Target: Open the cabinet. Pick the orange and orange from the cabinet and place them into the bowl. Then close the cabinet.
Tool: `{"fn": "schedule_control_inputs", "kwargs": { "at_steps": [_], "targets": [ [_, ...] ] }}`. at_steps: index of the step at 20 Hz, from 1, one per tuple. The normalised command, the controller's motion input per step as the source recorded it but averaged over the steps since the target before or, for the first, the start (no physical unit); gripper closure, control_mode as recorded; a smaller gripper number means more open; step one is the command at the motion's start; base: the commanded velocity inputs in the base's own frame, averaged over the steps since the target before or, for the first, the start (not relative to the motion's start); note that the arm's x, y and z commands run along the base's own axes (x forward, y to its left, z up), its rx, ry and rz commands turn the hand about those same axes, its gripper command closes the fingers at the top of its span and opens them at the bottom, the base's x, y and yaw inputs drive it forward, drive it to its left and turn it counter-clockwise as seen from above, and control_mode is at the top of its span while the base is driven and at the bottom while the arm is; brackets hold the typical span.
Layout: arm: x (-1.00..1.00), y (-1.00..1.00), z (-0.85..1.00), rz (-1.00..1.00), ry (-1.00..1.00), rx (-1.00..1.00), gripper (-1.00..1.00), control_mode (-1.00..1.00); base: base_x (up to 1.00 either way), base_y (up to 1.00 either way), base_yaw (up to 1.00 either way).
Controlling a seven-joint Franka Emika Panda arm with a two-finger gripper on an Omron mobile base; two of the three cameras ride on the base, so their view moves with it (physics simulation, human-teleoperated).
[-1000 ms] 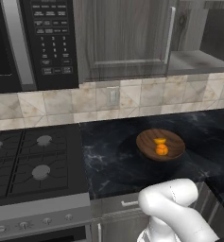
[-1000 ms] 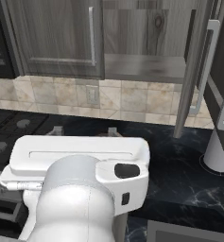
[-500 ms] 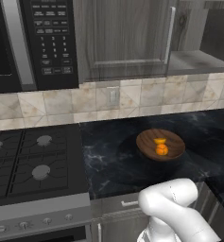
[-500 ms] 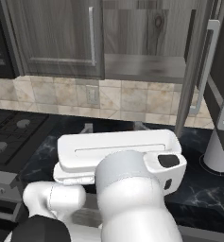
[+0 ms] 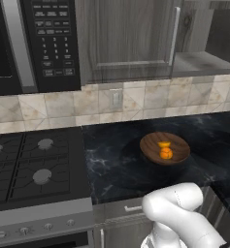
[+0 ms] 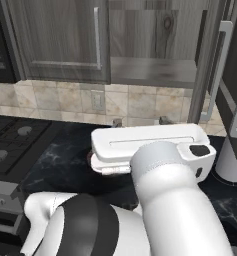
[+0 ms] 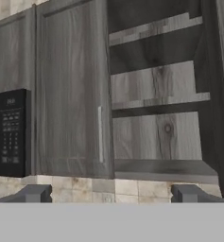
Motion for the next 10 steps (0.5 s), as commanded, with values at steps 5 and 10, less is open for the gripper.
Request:
{"fn": "schedule_control_inputs", "kwargs": {
  "at_steps": [5, 10],
  "targets": [
    [0.29, -0.25, 0.0, 0.0, -0.05, 0.0, -1.0, -1.0, 0.0, 0.0, 0.0],
    [0.34, -0.34, 0.0, 0.0, -0.05, 0.0, -1.0, -1.0, 0.0, 0.0, 0.0]
  ]
}}
